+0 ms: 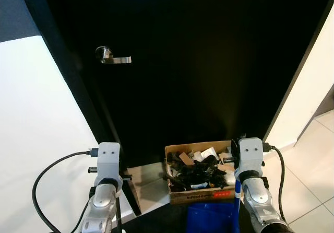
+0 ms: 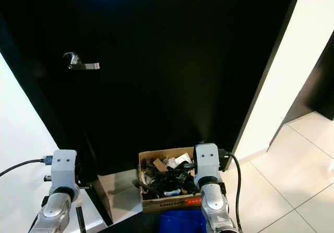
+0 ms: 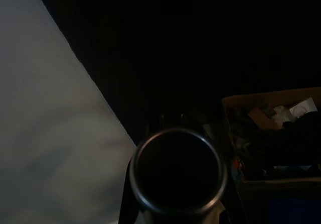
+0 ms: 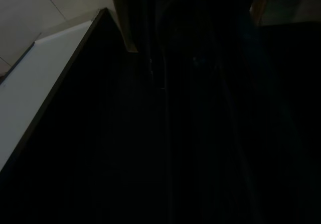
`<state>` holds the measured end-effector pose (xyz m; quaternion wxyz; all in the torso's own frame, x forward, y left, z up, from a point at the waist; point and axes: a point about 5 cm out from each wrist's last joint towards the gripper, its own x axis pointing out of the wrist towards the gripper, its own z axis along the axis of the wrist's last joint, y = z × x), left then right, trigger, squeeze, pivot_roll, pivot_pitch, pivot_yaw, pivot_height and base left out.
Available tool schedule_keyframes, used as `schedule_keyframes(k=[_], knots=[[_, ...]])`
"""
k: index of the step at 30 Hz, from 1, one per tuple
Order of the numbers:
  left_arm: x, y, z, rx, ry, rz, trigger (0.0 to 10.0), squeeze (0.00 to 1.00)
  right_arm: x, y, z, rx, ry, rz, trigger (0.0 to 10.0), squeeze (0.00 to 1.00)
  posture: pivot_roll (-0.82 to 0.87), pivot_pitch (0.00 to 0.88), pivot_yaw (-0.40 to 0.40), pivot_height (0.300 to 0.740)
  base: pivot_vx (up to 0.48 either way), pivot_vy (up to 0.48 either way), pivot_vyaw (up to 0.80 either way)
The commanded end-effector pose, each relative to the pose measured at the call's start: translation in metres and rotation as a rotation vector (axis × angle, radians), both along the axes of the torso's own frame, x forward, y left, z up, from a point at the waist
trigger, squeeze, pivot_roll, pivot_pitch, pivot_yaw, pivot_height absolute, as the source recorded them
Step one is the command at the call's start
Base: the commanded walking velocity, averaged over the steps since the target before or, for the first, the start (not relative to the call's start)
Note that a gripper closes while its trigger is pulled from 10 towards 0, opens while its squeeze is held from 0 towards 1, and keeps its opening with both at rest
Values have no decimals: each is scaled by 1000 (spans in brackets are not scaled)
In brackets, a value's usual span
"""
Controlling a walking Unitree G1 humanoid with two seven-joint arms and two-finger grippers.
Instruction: Sweep floor
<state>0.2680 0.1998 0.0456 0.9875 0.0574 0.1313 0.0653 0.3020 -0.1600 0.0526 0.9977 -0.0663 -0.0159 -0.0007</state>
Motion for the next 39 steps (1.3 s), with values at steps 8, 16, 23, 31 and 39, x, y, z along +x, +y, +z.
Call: schedule_keyframes(k=[8, 16, 23, 31, 39], knots=[[-2, 2, 2, 12, -6, 20, 10000, 0, 1, 3, -1, 2, 13, 9, 10000, 0, 53, 37, 30, 740, 0, 0, 0], [-3, 3, 2, 26, 1, 20, 10000, 0, 0, 4, -3, 9, 20, 9, 10000, 0, 56, 32, 34, 740, 0, 0, 0], [-2, 3, 2, 30, 3, 17, 10000, 0, -1, 6, -5, 12, 26, 8, 10000, 0, 59, 27, 38, 740, 0, 0, 0], [-2, 3, 2, 38, 8, 13, 10000, 0, -1, 6, -5, 15, 29, 7, 10000, 0, 59, 27, 38, 740, 0, 0, 0], [-2, 3, 1, 32, 11, 17, 10000, 0, -1, 6, -6, 13, 31, 7, 10000, 0, 59, 25, 39, 740, 0, 0, 0]])
